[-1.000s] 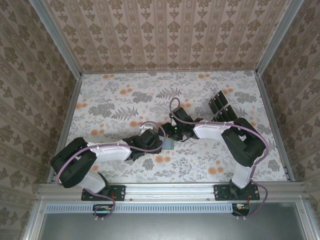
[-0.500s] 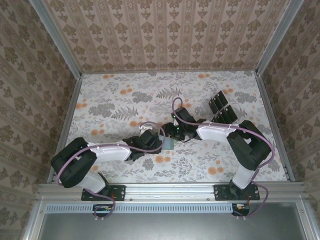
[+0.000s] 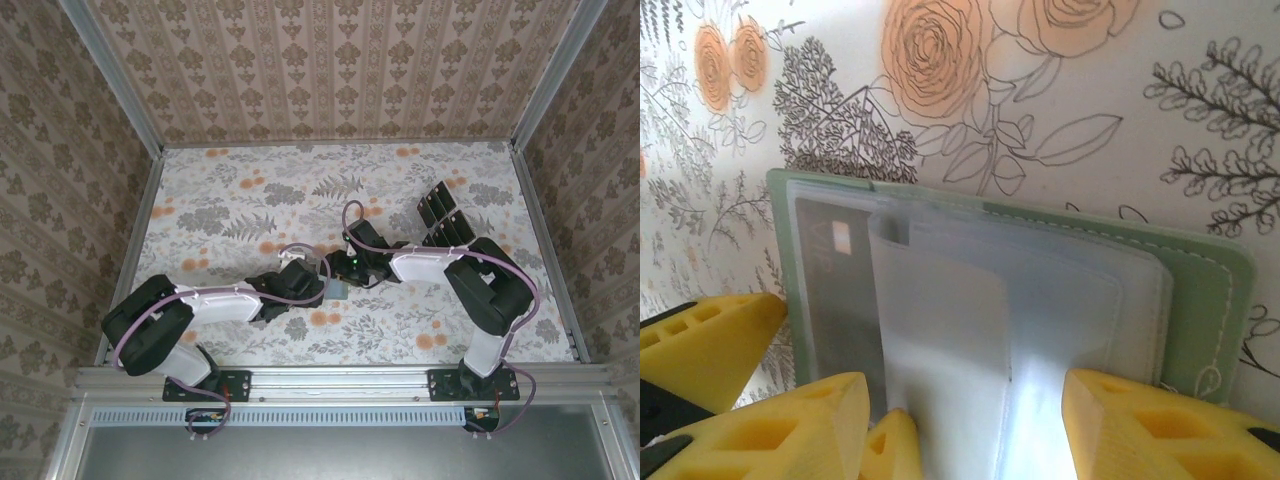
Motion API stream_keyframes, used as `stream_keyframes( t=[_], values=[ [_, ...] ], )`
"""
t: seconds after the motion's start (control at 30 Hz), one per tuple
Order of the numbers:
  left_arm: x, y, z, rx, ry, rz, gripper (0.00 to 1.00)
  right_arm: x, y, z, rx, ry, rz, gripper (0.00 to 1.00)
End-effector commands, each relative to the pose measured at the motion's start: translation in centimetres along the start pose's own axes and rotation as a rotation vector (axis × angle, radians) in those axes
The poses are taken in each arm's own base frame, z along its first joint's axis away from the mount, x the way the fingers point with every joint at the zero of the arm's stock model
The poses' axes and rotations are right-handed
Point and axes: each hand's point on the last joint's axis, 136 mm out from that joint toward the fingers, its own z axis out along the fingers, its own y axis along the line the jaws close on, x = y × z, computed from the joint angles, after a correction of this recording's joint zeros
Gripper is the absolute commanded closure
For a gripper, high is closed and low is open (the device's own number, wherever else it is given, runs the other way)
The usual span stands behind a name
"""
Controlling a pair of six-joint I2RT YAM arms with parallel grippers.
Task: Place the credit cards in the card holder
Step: Flip over the card slot in the card holder.
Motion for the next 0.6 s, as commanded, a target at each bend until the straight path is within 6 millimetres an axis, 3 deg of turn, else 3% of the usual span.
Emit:
stream_keyframes(
  t=[0.0, 0.57],
  values=[
    [0.8, 0.7, 0.1, -0.028, 0.007, 0.007, 0.00, 0.3, -0.2, 0.9, 0.006, 0.017, 0.017, 0.45],
    [0.8, 0.7, -0.1, -0.020, 0.000, 0.000, 0.00, 0.0, 1.8, 0.9, -0.040, 0.020, -0.008, 0.48]
  ],
)
